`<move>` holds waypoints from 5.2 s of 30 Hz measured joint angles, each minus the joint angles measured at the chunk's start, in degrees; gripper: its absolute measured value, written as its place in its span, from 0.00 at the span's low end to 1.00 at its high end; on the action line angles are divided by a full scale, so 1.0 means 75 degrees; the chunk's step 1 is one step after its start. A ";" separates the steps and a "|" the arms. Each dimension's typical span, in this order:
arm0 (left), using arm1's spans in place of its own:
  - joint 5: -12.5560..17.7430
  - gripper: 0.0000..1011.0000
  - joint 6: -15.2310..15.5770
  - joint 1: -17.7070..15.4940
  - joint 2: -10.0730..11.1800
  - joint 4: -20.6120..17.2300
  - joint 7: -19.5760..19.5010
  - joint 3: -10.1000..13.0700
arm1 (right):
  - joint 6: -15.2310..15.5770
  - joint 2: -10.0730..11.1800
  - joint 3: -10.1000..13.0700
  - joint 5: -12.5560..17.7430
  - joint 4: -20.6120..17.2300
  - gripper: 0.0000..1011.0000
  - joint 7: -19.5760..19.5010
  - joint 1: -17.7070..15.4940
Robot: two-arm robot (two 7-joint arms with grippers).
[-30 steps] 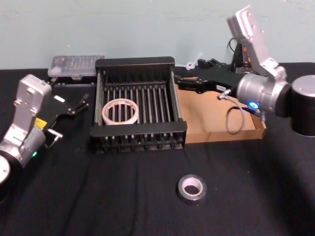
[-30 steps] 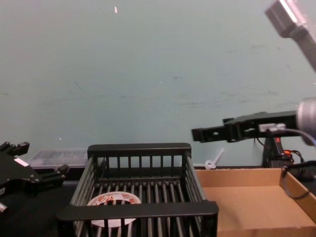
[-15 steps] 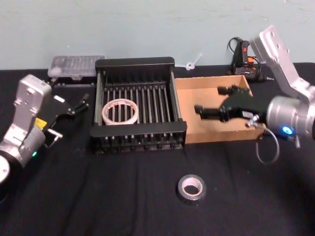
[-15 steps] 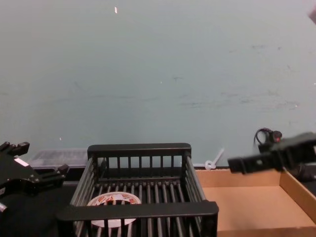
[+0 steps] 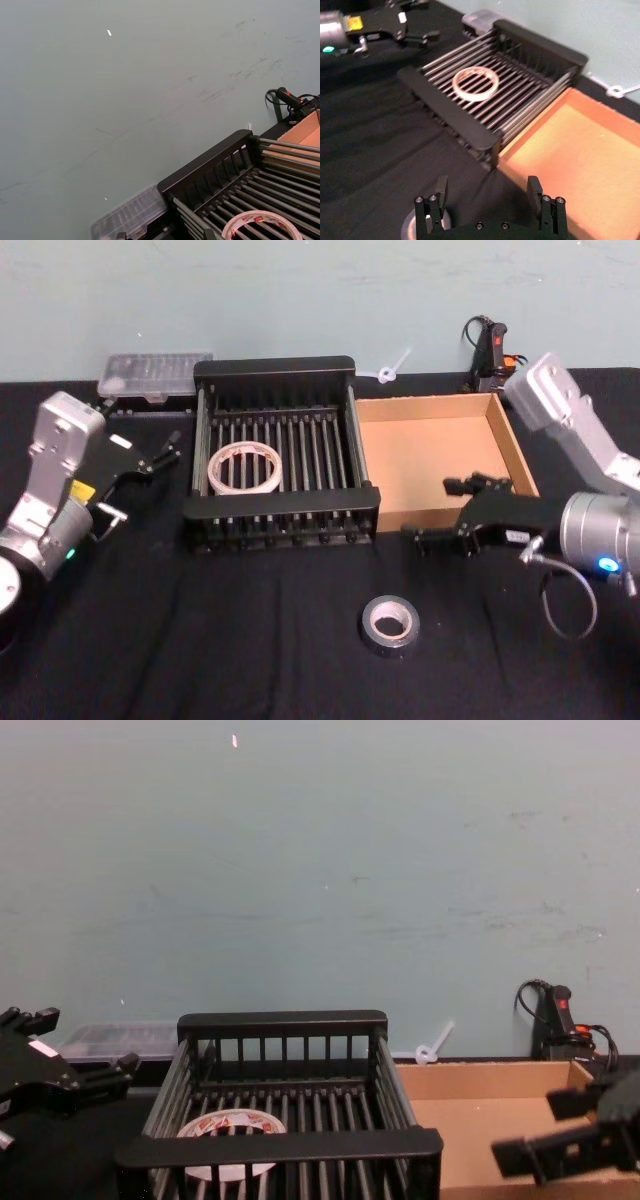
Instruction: Pick up the white tape and place it into the black box , Pick up the silver tape and place it into the brown box.
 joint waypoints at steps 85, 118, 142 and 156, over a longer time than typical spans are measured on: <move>0.0000 0.99 0.0000 0.0000 0.0000 0.0000 0.0000 0.0000 | 0.0226 -0.0270 -0.1384 -0.1222 0.0973 0.99 0.0428 0.0275; 0.0000 0.99 0.0000 0.0001 0.0000 -0.0001 0.0000 0.0000 | 0.0216 -0.0257 -0.1375 -0.1191 0.0957 0.17 0.0414 0.0268; 0.0000 0.99 0.0000 0.0000 0.0000 0.0000 0.0000 0.0000 | 0.0213 -0.0334 -0.1163 -0.1099 0.0920 0.17 0.0345 0.0160; 0.0000 0.99 0.0000 0.0000 0.0000 0.0000 0.0000 0.0000 | 0.0027 -0.0599 -0.0293 -0.0855 0.0930 0.17 -0.0286 0.0137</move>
